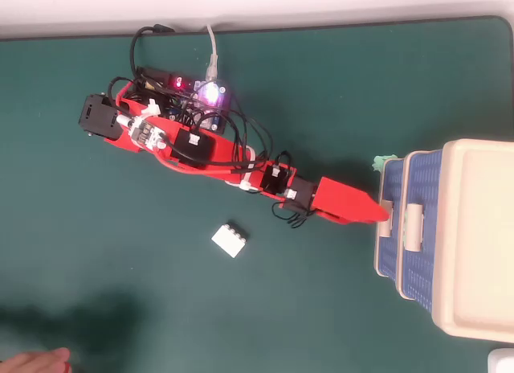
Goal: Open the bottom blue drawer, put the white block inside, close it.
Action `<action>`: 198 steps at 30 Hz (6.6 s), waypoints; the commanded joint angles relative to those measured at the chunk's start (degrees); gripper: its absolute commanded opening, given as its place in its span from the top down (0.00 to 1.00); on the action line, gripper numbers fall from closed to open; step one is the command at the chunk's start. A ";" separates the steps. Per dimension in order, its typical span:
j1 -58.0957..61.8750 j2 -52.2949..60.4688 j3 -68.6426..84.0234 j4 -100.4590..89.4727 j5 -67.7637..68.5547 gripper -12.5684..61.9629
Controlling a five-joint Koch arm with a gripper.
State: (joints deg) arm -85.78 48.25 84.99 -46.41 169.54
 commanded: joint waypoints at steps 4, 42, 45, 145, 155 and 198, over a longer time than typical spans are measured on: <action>-1.49 -1.67 -9.05 5.19 -0.35 0.57; 9.32 58.45 45.18 34.54 -1.85 0.36; 11.95 72.16 41.31 61.52 -3.52 0.37; 5.01 11.78 -58.10 137.64 -21.62 0.38; 1.76 4.66 -58.27 112.85 -21.01 0.37; 91.41 86.48 58.89 140.63 -100.90 0.37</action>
State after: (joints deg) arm 4.66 132.10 142.56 83.41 68.29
